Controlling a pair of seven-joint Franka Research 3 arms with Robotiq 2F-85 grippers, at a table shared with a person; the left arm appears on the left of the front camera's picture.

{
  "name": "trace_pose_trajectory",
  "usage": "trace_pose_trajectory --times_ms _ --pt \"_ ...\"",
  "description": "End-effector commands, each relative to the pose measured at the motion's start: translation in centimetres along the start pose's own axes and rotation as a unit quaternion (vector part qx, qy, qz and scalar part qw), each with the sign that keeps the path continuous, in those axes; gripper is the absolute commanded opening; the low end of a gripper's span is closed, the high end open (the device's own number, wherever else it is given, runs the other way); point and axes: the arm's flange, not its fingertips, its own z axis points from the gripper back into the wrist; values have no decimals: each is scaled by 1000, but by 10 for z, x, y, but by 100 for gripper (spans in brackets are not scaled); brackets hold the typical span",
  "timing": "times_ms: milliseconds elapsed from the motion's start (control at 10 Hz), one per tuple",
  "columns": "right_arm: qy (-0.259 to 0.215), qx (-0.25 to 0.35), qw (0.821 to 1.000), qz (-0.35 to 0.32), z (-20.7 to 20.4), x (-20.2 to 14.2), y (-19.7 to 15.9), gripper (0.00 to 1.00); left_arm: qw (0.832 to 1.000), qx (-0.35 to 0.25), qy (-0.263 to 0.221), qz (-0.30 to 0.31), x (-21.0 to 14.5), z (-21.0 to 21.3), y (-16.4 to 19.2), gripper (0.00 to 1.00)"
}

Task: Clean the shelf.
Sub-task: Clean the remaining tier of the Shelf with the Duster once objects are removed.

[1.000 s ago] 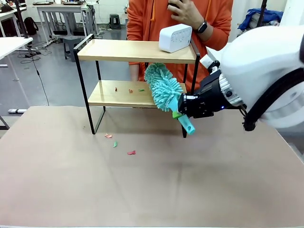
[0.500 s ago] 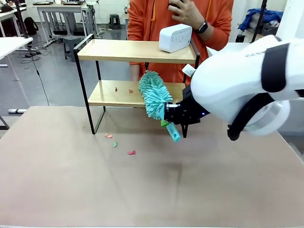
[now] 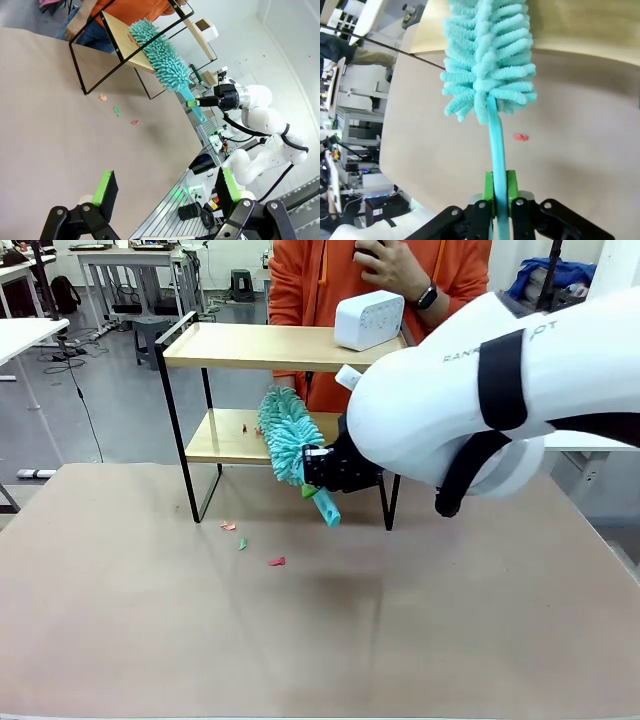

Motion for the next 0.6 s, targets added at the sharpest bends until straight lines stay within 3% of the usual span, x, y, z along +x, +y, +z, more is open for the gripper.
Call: trace_pose_trajectory --times_ms 0,200,500 --pt "24 6 999 20 -5 1 17 10 1000 -6 -6 -10 -1 -1 -2 100" --pt "32 47 996 68 -2 -6 23 10 1000 -6 -6 -10 -1 -1 -2 100" --pt "47 38 992 107 3 -12 5 10 1000 -6 -6 -10 -1 -1 -2 100"
